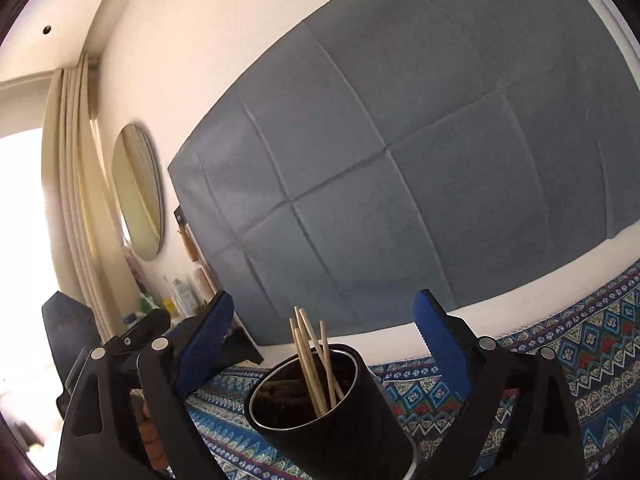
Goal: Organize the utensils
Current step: 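Move both grippers back down toward the remaining sticks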
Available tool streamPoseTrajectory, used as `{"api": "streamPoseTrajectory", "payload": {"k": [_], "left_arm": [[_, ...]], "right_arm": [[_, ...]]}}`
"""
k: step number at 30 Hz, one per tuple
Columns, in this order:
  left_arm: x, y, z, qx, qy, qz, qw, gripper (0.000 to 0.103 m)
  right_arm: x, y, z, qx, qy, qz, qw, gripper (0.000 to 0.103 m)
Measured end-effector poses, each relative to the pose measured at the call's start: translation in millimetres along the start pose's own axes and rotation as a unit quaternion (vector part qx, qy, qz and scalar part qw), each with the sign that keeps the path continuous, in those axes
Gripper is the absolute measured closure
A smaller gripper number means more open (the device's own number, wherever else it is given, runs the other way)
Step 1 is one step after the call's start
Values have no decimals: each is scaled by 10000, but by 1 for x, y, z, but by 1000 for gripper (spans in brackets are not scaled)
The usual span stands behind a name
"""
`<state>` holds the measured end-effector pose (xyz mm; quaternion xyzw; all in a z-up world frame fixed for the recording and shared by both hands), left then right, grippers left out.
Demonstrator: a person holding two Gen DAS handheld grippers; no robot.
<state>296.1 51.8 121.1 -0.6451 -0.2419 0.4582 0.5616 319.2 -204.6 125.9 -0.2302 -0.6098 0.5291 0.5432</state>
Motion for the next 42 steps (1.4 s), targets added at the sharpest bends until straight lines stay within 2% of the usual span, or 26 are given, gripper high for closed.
{"api": "streamPoseTrajectory", "payload": {"k": [9,13,17,20,29,34,38,42], "left_arm": [[-3,10,19,623,-321,43,9975,6],[2,14,29,769,-561,126,9954,6],[7,23,35,1078,-690,235,9915,6],[8,34,40,1298,-804,160,9881,6],[0,79,36,2179,-789,96,9727,6],[-7,109,31,2692,-890,-117,9589,6],[-10,131,30,2945,-940,-165,9509,6],[-9,154,25,3301,-987,-168,9386,6]], "right_arm": [[-3,-2,29,254,194,-65,9995,14],[-3,-1,41,332,255,-23,9991,14],[0,0,53,322,314,69,9990,13],[1,6,58,476,397,200,9979,13],[-8,46,57,1048,793,572,9897,12],[-18,71,55,1482,998,692,9815,12],[-30,89,50,1861,1288,766,9710,12],[-38,111,45,2382,1350,800,9585,12]]}}
Point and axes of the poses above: each gripper's, at about its wrist camera, not at the fingertips, and z roughly against the way its jaws point, x to its left, y to its underside, the point moved 4 cm from there along -z, roughly the way its jaws point, and after that the axes turned 12 degrees about y, right-handed, at the moved point
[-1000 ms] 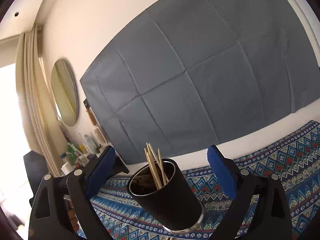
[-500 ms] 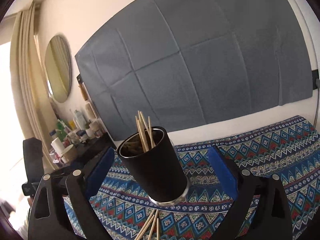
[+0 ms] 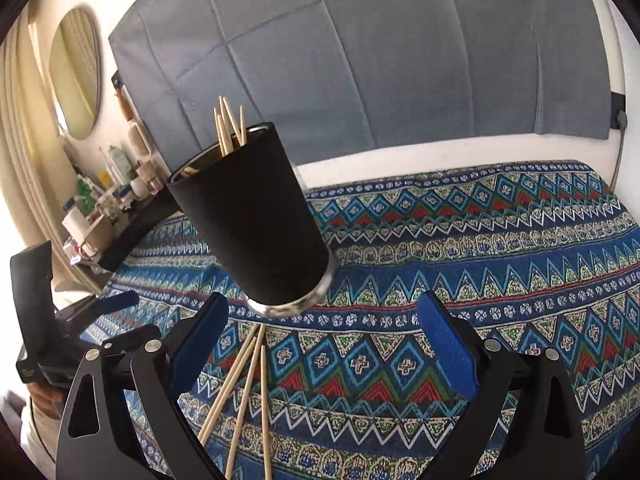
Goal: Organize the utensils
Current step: 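Move both grippers back down toward the remaining sticks, then close the right gripper on a stick while the left gripper closes on another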
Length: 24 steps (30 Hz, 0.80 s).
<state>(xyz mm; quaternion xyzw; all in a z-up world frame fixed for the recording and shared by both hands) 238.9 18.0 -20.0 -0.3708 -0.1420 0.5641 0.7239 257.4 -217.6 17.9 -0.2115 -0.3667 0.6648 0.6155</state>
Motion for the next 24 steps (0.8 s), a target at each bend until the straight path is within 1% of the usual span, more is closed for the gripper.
{"api": "streamPoseTrajectory", "payload": {"k": [4,7,11,18,19,21,24], "left_arm": [[-2,14,-16,360,-23,-14,9993,6],[-6,19,-22,493,-175,-145,9985,6],[-10,25,-29,779,-145,-193,9967,6],[-12,32,-45,1224,-212,-230,9920,6],[-12,33,-48,1292,-184,-185,9913,6],[-10,35,-53,1371,4,-8,9906,6],[-9,33,-54,1338,59,128,9909,6]], "right_arm": [[6,18,-11,380,176,398,9983,12],[10,32,-17,622,302,677,9953,12],[12,51,-23,989,372,924,9901,12],[21,75,-26,1252,475,1441,9805,12],[22,78,-27,1297,451,1483,9794,12],[25,81,-27,1363,380,1512,9783,12],[27,86,-30,1460,323,1569,9762,12]]}}
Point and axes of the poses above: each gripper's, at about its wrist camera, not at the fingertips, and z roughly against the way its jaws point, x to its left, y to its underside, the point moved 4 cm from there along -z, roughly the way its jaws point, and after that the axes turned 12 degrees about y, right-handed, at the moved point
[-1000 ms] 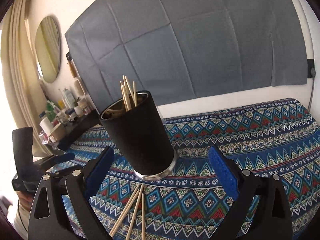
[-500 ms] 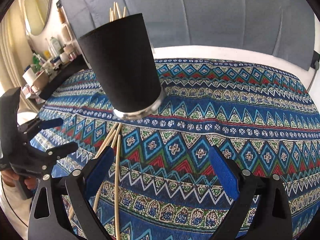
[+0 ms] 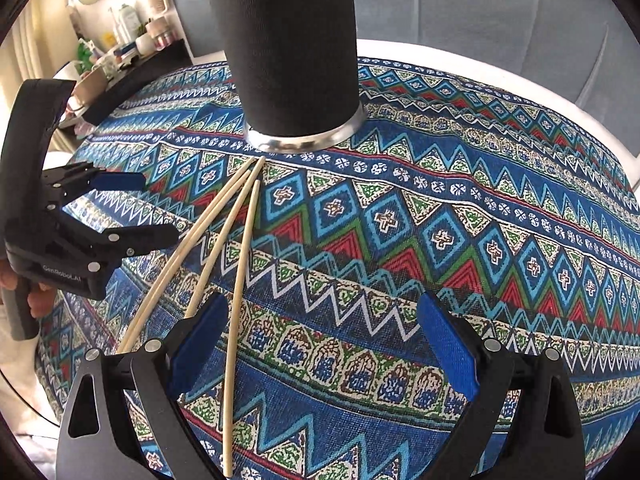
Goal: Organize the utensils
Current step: 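Close the right gripper on a stick while the left gripper closes on another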
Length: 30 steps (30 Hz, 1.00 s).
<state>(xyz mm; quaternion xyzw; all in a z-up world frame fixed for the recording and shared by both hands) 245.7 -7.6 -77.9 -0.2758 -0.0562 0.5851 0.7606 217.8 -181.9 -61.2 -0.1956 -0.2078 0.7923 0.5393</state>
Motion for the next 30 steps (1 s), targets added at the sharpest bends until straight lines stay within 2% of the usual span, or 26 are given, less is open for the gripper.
{"api": "streamPoseTrajectory", "payload": {"k": [5,11,30], "left_arm": [[1,-1,1,52,260,186,9995,6],[-11,-1,-8,132,20,-108,9999,6],[-9,2,-8,132,-223,212,9994,4]], "right_arm": [[4,4,-1,-13,108,96,9999,11],[13,5,-4,-61,339,350,9988,9],[10,10,0,-124,387,270,9988,8]]}}
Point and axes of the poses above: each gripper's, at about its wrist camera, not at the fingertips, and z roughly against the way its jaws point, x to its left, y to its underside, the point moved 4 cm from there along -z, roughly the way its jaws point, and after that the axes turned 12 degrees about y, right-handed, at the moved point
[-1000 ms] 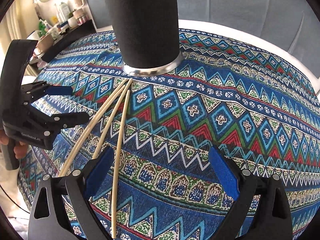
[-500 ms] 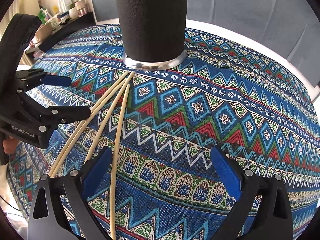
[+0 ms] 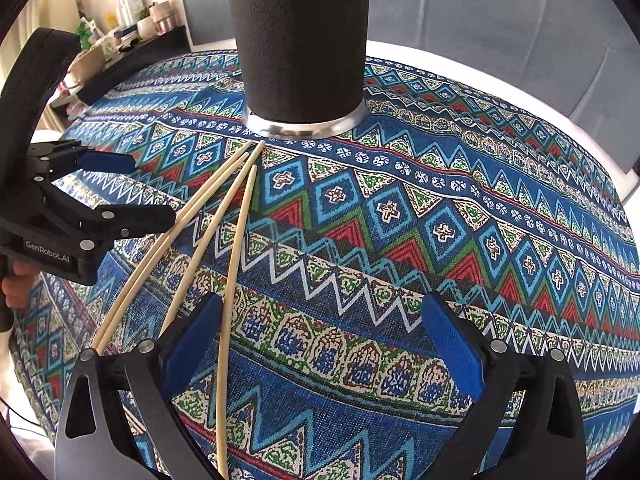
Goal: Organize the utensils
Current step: 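Close the right gripper on a stick while the left gripper closes on another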
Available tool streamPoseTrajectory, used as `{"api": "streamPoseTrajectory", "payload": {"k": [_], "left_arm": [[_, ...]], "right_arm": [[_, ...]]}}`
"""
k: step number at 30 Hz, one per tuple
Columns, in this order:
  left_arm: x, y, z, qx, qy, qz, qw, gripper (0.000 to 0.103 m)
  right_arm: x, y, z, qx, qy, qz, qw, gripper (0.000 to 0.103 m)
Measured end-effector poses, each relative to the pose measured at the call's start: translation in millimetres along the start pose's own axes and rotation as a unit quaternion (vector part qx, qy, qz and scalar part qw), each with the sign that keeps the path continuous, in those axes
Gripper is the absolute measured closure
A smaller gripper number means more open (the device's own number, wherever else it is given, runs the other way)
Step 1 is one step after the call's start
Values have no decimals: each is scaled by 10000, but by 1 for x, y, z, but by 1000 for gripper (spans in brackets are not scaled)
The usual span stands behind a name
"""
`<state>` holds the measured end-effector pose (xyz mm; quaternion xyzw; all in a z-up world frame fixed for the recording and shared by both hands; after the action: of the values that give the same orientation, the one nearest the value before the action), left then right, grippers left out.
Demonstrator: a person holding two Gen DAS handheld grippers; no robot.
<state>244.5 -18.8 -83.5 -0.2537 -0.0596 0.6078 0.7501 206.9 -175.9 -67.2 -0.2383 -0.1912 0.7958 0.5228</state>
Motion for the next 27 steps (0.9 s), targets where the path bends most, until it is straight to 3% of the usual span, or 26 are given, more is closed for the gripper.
{"api": "streamPoseTrajectory", "payload": {"k": [5,8,14,21,24,26,27], "left_arm": [[0,5,3,114,-41,163,9998,4],[-11,7,-2,328,-156,-30,9993,5],[-14,11,0,230,-158,-116,9995,4],[-6,30,11,21,148,-747,9971,8],[3,39,22,-59,204,-831,9963,20],[12,42,31,-111,209,-828,9963,41],[18,44,35,-122,216,-807,9964,55]], "right_arm": [[0,0,0,-19,18,-20,10000,8],[0,0,0,-30,8,-15,10000,8],[0,2,2,-54,31,-27,10000,8],[-2,7,4,-212,-138,203,9995,10],[-10,10,9,-264,-179,230,9992,27],[-18,12,15,-286,-173,245,9991,67],[-22,13,16,-277,-165,276,9991,77]]}}
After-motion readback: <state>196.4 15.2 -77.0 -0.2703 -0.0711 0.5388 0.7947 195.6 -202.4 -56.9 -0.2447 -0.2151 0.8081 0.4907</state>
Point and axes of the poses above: each gripper's, at about its wrist camera, not at the fingertips, and z roughly against the way its jaws point, x to its left, y to its underside, the point moved 4 cm from there along -z, roughly the way its jaws point, and after that the axes turned 12 degrees about y, right-handed, at the moved point
